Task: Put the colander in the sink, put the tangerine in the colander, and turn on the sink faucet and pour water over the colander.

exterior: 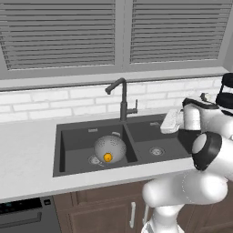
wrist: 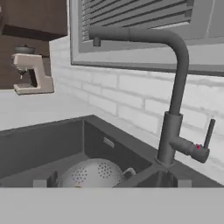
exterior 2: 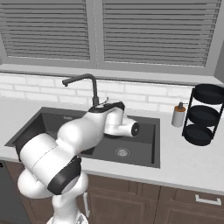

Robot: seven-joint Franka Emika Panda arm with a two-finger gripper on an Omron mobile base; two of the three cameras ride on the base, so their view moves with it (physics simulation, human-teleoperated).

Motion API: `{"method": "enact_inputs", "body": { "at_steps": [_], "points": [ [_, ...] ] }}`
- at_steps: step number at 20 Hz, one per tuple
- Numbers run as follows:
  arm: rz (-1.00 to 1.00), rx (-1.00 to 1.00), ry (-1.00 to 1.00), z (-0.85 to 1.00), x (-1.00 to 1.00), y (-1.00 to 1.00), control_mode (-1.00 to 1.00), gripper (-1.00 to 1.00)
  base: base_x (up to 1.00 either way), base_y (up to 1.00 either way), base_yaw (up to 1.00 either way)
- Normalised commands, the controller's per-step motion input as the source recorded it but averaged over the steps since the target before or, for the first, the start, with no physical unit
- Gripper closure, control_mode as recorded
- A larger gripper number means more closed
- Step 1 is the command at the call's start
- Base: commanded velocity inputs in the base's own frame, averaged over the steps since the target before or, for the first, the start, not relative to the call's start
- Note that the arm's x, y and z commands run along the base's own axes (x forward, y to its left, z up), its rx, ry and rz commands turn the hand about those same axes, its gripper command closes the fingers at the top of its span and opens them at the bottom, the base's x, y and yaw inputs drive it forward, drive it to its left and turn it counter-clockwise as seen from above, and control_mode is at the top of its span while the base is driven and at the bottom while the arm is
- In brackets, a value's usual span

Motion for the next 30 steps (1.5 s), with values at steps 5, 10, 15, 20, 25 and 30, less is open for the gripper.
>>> {"method": "enact_inputs", "body": {
  "at_steps": [5,10,15,20,25,30],
  "points": [
    [0.23,-0.01,-0.50,0.01,0.25,0.03,-1.00,-1.00,0.00,0.00,0.00],
    [0.08,0.04,-0.11,0.17,0.33,0.00,-1.00,-1.00,0.00,0.00,0.00],
    [0.00,0.14,-0.01,0.28,0.33,0.00,-1.00,-1.00,0.00,0.00,0.00],
    [-0.01,0.14,0.06,0.27,0.37,0.00,-1.00,-1.00,0.00,0.00,0.00],
    [-0.07,0.06,0.10,0.03,0.42,0.12,-1.00,-1.00,0.00,0.00,0.00],
    [-0.05,0.03,0.11,0.00,0.35,0.20,-1.00,-1.00,0.00,0.00,0.00]
  ]
}}
